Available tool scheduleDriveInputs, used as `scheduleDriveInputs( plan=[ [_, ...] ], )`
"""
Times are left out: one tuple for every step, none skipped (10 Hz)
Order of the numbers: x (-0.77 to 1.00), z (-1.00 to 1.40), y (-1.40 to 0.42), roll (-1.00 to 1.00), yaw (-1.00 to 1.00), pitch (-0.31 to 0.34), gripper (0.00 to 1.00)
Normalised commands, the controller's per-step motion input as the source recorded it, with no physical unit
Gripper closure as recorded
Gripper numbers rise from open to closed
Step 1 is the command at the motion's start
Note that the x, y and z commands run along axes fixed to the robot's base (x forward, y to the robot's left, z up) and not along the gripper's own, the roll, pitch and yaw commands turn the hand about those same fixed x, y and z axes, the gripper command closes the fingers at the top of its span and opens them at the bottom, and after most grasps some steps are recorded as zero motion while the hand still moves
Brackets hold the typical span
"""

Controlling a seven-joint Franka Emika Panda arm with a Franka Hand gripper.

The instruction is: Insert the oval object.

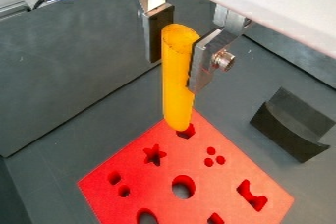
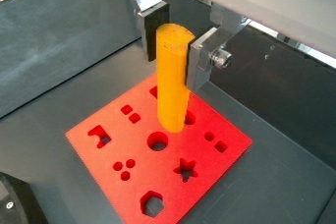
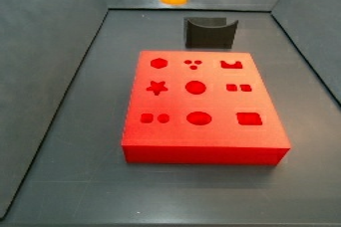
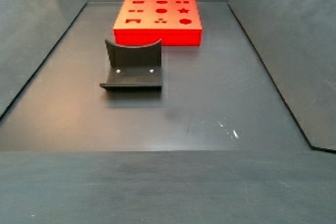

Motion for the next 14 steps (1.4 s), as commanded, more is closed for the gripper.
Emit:
scheduleDriveInputs(
  plan=[
    [0.12,0.0,0.0,0.0,0.0,0.047,1.0],
    [0.33,-0.23,-0.01,0.0,0.0,0.04,1.0],
    [0.71,-0.45,-0.36,0.0,0.14,0.057,1.0],
    [0.77,-0.53,-0.3,0.05,0.27,0.1,1.0],
    [0.74,-0.58,-0.23,0.06,0.35,0.116,1.0],
    [0.61,-0.62,-0.23,0.05,0.47,0.101,1.0],
    [0.49,-0.56,-0.27,0.04,0.54,0.076,1.0],
    [0.48,-0.53,-0.31,0.02,0.53,0.06,1.0],
    [0.58,-0.48,-0.55,0.06,0.26,0.0,1.0],
    [0.75,-0.55,-0.59,0.12,0.1,-0.024,1.0],
    [0.76,-0.53,-0.54,0.17,0.09,-0.024,1.0],
    [0.74,-0.58,-0.54,0.24,0.06,-0.004,1.0],
    [0.69,-0.59,-0.51,0.23,0.11,-0.009,1.0],
    [0.43,-0.43,-0.48,0.19,0.29,0.0,1.0]
  ],
)
